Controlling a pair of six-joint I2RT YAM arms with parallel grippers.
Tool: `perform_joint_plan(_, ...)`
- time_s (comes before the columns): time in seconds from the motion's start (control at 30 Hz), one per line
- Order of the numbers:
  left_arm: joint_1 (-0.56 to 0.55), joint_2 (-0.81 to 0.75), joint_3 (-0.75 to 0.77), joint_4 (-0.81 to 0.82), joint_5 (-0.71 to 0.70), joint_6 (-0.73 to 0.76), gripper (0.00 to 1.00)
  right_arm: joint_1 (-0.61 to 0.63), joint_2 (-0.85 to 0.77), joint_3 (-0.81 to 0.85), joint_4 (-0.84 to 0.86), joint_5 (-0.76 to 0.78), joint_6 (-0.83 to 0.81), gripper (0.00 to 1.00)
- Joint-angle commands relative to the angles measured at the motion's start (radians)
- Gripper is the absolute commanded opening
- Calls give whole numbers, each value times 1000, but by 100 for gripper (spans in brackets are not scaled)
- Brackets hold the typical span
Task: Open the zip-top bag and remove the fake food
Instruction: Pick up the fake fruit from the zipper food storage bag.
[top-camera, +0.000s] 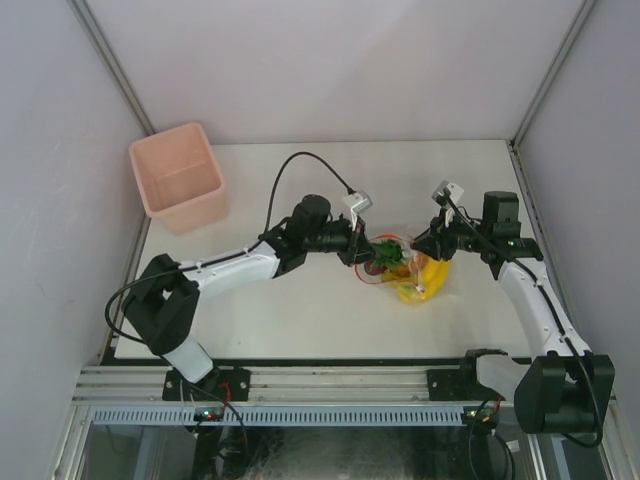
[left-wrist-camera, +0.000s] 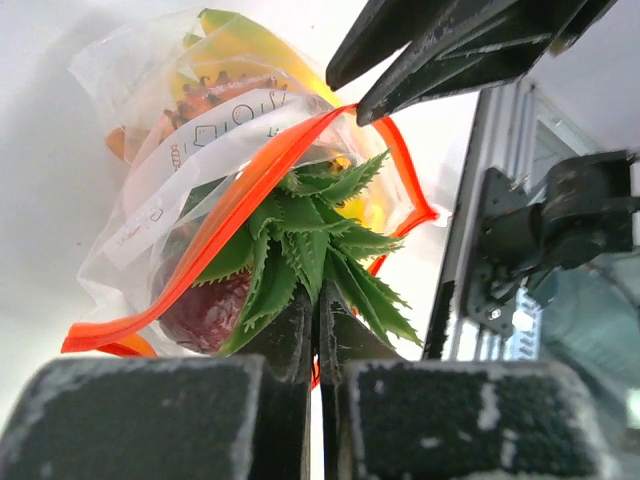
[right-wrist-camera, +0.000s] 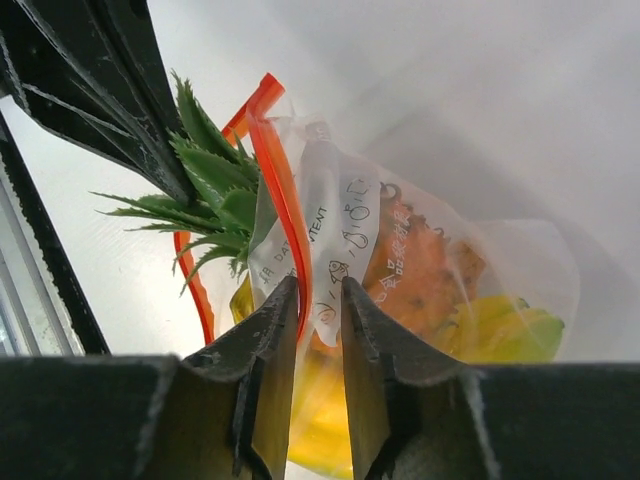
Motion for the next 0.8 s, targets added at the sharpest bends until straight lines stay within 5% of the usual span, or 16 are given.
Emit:
perform_joint_plan(0.0,-22,-57,103,-138,-68,210,0,15,-20,38,35,-62,23,25)
perform_joint_plan(0.17,-45,-80,126,-158,-80,294,0,81,3,48,27,1,20,39)
perform_joint_plan(0.33,-67,-102,142,-193,-109,379,0,113,46,70,29,144,36,3)
perform_joint_plan(0.77,-150,-186,110,-187,-180,661,0,195,57,33,99,499,17,0)
